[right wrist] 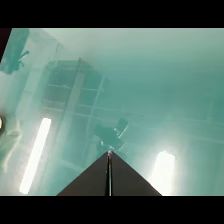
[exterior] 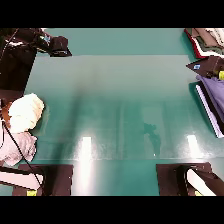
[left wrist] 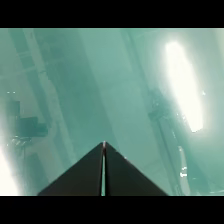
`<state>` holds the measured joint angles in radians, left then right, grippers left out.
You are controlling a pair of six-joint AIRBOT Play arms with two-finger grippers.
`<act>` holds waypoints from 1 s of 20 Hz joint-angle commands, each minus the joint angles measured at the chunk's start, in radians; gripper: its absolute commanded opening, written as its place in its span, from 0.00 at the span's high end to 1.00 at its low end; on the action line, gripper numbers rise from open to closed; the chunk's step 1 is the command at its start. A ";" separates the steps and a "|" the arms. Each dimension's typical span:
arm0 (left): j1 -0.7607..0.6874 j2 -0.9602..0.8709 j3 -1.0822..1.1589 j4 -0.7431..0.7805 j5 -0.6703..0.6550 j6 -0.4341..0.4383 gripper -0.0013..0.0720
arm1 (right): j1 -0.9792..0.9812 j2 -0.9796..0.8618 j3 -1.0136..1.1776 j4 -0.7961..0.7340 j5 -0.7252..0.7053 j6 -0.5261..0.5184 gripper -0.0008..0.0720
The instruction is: Fold the shirts.
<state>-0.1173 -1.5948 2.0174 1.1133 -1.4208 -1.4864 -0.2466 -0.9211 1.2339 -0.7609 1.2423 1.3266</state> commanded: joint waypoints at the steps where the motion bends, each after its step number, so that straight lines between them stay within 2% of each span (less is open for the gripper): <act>1: 0.001 0.000 0.000 0.000 0.000 0.001 0.95 | 0.003 0.001 0.000 0.001 -0.001 0.000 0.96; 16: 0.001 0.001 0.000 0.002 -0.012 0.001 0.95 | 0.003 0.001 0.000 0.001 -0.002 0.000 0.96; 18: 0.001 0.017 0.000 0.098 -0.095 0.002 0.95 | 0.003 0.000 0.000 0.001 -0.004 0.000 0.96; 20: 0.001 0.060 -0.003 0.325 -0.157 0.001 0.95 | 0.003 0.000 0.000 0.000 -0.005 0.000 0.96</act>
<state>-0.1173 -1.5696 2.0163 1.2179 -1.4910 -1.4864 -0.2440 -0.9211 1.2339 -0.7605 1.2392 1.3266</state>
